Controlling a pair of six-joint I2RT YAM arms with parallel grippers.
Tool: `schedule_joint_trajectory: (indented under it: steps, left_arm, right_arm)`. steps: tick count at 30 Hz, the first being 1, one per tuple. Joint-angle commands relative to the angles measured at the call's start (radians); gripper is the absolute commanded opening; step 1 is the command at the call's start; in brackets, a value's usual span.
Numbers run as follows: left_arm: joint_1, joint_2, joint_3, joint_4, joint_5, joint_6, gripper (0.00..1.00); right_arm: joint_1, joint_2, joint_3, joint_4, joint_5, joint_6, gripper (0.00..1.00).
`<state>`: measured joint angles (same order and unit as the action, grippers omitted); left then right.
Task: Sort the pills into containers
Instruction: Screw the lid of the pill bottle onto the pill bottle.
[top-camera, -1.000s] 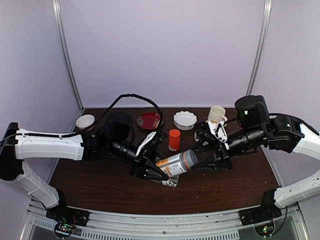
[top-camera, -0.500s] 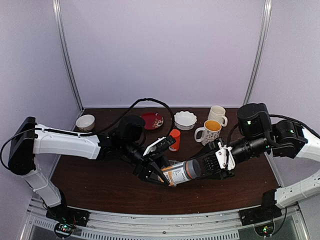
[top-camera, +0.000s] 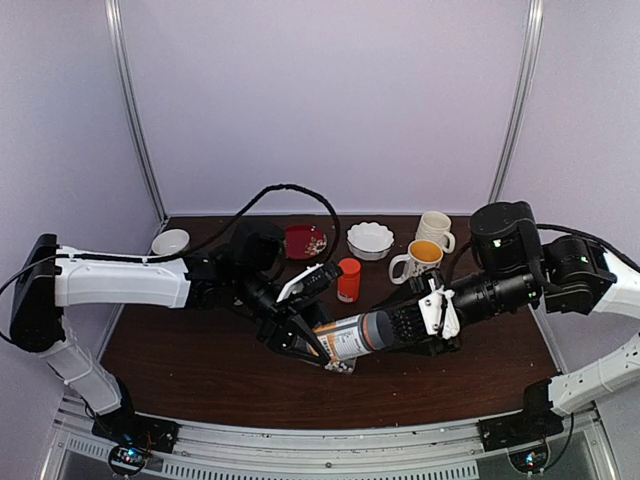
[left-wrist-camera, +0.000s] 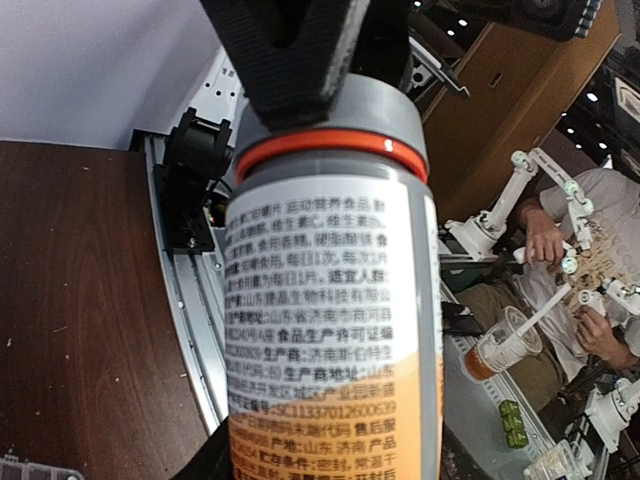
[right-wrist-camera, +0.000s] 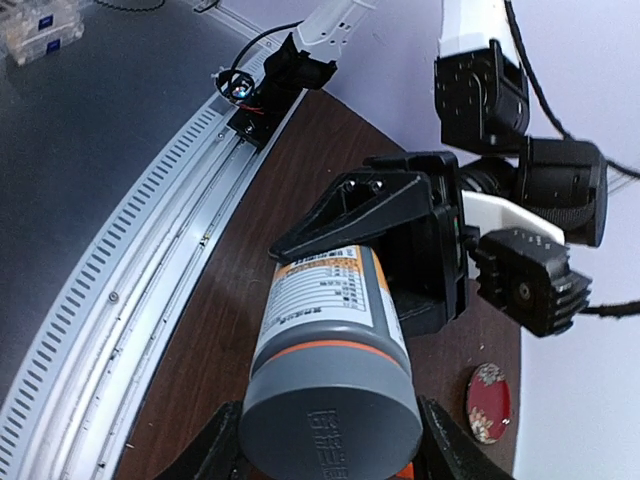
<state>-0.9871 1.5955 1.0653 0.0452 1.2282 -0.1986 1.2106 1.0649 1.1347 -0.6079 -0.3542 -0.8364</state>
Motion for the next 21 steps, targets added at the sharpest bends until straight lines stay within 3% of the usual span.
schedule_joint_trajectory:
  steps: [1, 6, 13, 17, 21]
  left_arm:
    - [-0.008, -0.094, 0.125, -0.153, -0.337, 0.257, 0.02]
    - [-0.008, -0.156, 0.131, -0.198, -0.587, 0.379, 0.02]
    - [-0.02, -0.186, 0.163, -0.176, -0.997, 0.591, 0.0]
    - [-0.036, -0.187, 0.158, -0.092, -1.201, 0.76, 0.0]
    - [-0.045, -0.186, 0.126, 0.079, -1.3, 0.911, 0.0]
  right_arm:
    - [0.006, 0.106, 0.041, 0.065, -0.065, 0.331, 0.0]
    - [-0.016, 0.149, 0.054, 0.157, -0.056, 0.727, 0.0]
    - [-0.077, 0.263, 0.242, 0.038, 0.113, 1.249, 0.0]
    - [-0.142, 0.266, 0.207, 0.142, 0.034, 1.595, 0.0]
    - [-0.162, 0.272, 0.197, 0.268, -0.002, 1.771, 0.0]
